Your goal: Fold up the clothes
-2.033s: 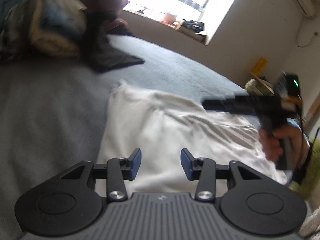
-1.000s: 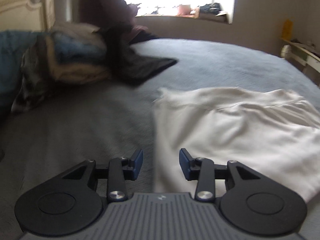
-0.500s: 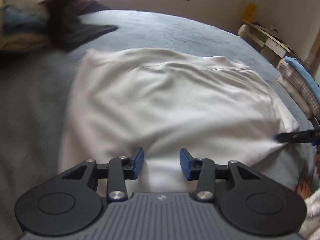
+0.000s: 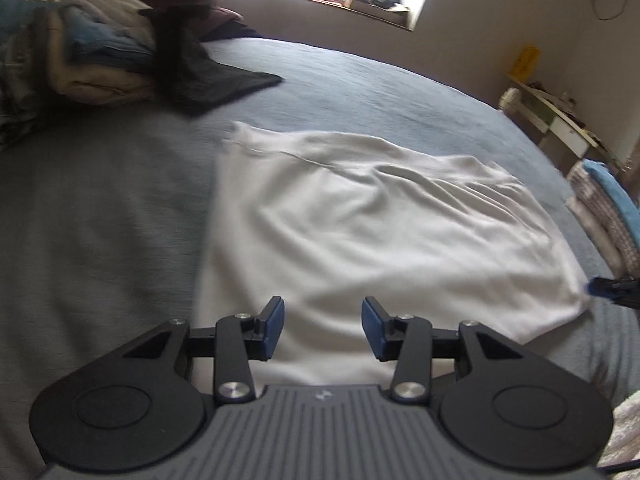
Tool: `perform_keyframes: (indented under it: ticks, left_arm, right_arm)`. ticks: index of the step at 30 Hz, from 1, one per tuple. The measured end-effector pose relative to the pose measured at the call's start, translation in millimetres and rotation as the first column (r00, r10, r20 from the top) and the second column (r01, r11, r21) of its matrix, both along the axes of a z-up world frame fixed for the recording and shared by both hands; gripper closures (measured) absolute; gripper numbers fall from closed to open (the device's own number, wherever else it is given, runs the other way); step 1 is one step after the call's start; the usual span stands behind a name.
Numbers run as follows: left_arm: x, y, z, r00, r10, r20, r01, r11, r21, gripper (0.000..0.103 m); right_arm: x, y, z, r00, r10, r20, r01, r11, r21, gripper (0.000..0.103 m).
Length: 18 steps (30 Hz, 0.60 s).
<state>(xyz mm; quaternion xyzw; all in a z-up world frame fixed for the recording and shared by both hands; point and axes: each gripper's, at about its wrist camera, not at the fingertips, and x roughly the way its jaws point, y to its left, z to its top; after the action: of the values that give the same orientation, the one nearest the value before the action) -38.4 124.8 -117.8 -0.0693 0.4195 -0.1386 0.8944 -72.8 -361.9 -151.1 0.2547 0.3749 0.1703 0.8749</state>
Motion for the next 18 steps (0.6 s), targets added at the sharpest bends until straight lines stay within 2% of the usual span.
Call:
perform_keyframes:
  ticks: [3, 4, 5, 6, 7, 9, 10, 12, 14, 16, 18]
  left_arm:
    - [1, -1, -15, 0.999, 0.013, -0.045, -0.013, 1.0, 0.002, 0.059]
    - [1, 0, -21, 0.998, 0.021, -0.063, -0.021, 1.0, 0.003, 0.059]
    - [1, 3, -25, 0.997, 0.03, -0.077, -0.03, 1.0, 0.0, 0.061]
    - [-1, 8, -26, 0.996, 0.04, -0.084, -0.041, 0.999, -0.01, 0.061]
    - [-2, 13, -26, 0.995, 0.049, -0.089, -0.051, 0.999, -0.018, 0.061]
    - [-4, 18, -21, 0.995, 0.061, -0.08, -0.063, 0.998, -0.014, 0.06]
    - [-5, 20, -17, 0.995, 0.067, -0.073, -0.068, 0.998, -0.009, 0.06]
    - [-4, 23, -11, 0.996, 0.071, -0.057, -0.072, 0.997, -0.009, 0.06]
    - [-2, 21, -6, 0.997, 0.065, -0.041, -0.065, 0.998, -0.018, 0.059]
    - [2, 16, -4, 0.998, 0.051, -0.033, -0.052, 0.998, -0.025, 0.059]
    - [5, 8, -6, 0.999, 0.033, -0.038, -0.033, 0.999, -0.019, 0.059]
  right_arm:
    - [-3, -17, -16, 0.994, -0.093, -0.059, 0.089, 0.994, -0.065, 0.086]
    - [-8, -32, -22, 0.987, -0.143, -0.08, 0.141, 0.99, -0.028, 0.101]
    - [-13, -47, -29, 0.977, -0.19, -0.099, 0.194, 0.981, 0.03, 0.102]
    - [-19, -58, -30, 0.963, -0.243, -0.112, 0.249, 0.968, 0.043, 0.101]
    - [-24, -65, -28, 0.953, -0.28, -0.113, 0.284, 0.959, 0.021, 0.095]
    - [-33, -77, -22, 0.937, -0.333, -0.105, 0.332, 0.943, -0.035, 0.095]
    - [-37, -82, -18, 0.932, -0.35, -0.097, 0.349, 0.937, -0.02, 0.095]
    - [-40, -80, -11, 0.939, -0.338, -0.059, 0.339, 0.94, 0.023, 0.095]
    - [-35, -63, -4, 0.964, -0.264, -0.02, 0.264, 0.964, 0.004, 0.094]
    - [-24, -37, -1, 0.988, -0.152, 0.002, 0.152, 0.987, -0.058, 0.094]
    - [-15, -12, -2, 0.999, -0.034, 0.014, 0.035, 0.987, -0.159, 0.094]
